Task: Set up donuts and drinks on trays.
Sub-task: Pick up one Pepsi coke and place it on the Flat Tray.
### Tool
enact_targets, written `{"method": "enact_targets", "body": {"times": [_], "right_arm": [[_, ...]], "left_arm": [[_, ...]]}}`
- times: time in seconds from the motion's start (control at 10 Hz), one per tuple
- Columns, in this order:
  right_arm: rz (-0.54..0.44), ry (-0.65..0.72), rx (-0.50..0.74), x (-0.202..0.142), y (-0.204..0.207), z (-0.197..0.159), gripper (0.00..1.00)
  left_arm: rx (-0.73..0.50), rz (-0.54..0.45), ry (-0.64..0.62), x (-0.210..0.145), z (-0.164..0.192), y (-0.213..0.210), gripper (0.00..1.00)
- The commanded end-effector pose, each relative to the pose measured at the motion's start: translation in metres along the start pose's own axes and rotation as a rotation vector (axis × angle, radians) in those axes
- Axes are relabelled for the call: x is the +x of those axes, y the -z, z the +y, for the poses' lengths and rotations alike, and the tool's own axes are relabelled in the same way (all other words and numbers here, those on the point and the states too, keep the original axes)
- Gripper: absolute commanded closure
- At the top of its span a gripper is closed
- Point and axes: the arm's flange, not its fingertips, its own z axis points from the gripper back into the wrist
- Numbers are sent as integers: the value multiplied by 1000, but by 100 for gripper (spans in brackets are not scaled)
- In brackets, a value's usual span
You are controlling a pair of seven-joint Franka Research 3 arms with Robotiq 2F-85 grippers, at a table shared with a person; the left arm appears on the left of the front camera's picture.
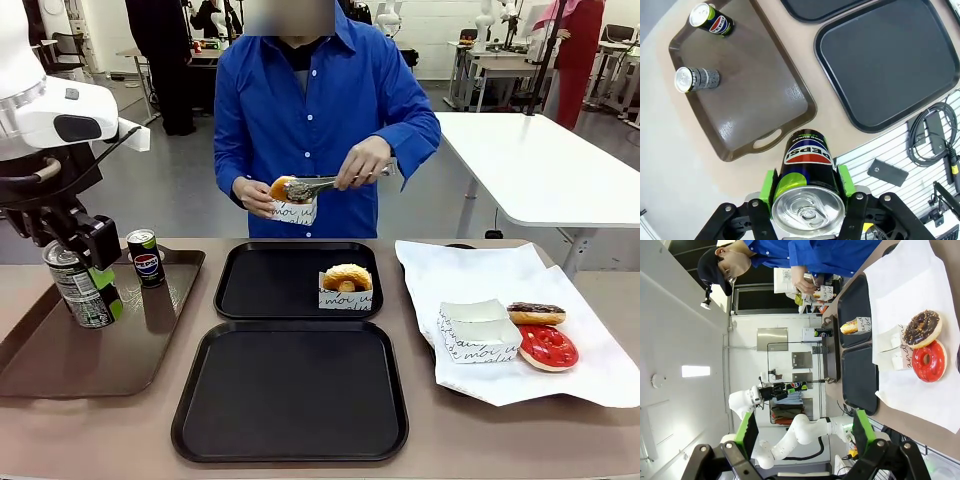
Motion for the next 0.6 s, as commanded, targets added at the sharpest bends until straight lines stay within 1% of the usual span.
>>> {"method": "enact_targets", "body": {"times": [0.0,0.3,0.5], "right_arm": [[2,-1,14,0,0,0,0],[2,-1,14,0,0,0,0],[2,-1,14,0,0,0,0]], "left_arm": [[-50,31,28,15,2,6,41],[-94,31,20,51,4,19,41],[-114,22,9,88,-1,34,41]]}}
